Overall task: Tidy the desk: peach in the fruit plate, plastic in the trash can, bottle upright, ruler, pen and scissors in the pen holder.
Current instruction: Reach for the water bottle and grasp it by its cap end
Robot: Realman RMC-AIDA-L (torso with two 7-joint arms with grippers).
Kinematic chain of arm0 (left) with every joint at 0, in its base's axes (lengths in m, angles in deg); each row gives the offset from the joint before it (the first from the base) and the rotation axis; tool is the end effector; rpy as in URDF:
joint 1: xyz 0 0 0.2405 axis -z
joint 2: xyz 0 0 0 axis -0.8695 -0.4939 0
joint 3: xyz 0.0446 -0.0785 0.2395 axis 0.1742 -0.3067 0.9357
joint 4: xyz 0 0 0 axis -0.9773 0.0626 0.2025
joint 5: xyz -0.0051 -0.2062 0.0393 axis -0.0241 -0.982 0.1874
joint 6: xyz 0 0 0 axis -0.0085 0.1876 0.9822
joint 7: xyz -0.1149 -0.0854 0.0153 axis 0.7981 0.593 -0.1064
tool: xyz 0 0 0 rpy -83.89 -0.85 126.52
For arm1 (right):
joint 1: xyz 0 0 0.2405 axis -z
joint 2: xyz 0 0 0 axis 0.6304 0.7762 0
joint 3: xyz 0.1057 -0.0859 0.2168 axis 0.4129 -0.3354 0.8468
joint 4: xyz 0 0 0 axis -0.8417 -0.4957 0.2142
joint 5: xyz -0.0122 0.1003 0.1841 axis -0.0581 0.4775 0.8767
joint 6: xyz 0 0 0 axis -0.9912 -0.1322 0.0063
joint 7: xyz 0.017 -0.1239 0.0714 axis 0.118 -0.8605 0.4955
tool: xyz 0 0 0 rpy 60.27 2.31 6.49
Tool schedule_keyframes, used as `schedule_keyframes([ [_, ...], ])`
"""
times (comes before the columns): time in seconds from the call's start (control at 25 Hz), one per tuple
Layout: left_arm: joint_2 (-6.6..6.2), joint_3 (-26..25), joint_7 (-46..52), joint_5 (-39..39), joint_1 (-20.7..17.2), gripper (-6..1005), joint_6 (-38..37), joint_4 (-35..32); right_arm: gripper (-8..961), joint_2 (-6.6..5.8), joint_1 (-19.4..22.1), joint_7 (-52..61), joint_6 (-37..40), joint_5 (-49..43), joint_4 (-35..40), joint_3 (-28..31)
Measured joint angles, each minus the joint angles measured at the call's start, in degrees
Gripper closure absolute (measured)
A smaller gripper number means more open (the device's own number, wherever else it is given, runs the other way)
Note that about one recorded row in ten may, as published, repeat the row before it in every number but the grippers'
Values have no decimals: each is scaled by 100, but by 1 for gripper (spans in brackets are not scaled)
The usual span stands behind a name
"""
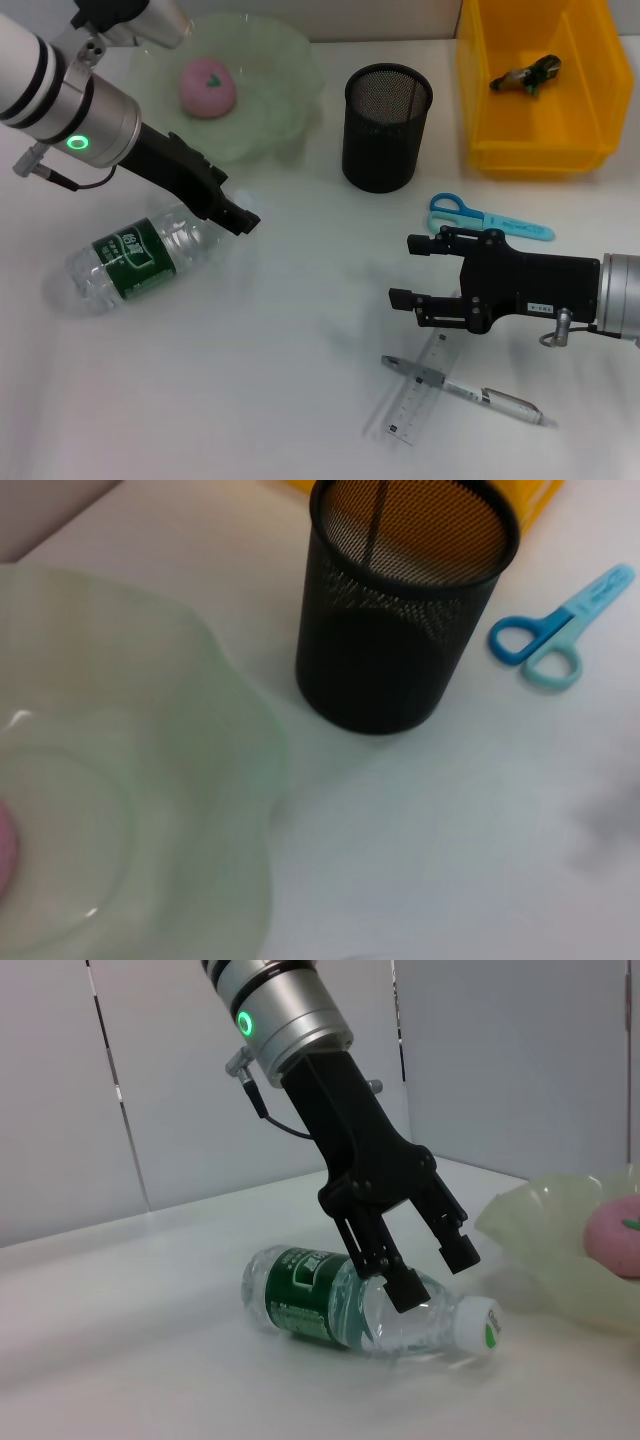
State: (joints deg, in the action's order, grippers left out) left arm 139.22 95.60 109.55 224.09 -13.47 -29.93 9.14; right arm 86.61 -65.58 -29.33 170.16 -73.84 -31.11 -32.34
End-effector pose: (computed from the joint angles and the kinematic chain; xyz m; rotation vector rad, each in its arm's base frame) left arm -0.1910 0.4030 -0.0057 -2.7706 -0.6834 0.3315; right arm 0.2789 0.2975 -0.0533 -2.7572 0.4165 0.6924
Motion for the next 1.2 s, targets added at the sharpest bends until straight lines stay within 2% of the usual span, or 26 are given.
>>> schedule_keyframes([
  [0.24, 13, 39, 144, 256, 160, 208, 39, 44, 212, 9, 12, 0, -1, 0, 0, 0],
  [0.76, 11, 156, 202, 346, 243, 209, 325, 297, 212, 17, 65, -60, 0, -3, 0, 0],
  [0.92, 8, 368, 202, 347, 281, 209, 577, 594, 212, 17, 66, -61, 0, -6, -2, 0],
  [1.2, 9, 415, 142, 346, 325, 209, 820, 811, 212, 17, 66, -61, 0, -6, -9, 0],
])
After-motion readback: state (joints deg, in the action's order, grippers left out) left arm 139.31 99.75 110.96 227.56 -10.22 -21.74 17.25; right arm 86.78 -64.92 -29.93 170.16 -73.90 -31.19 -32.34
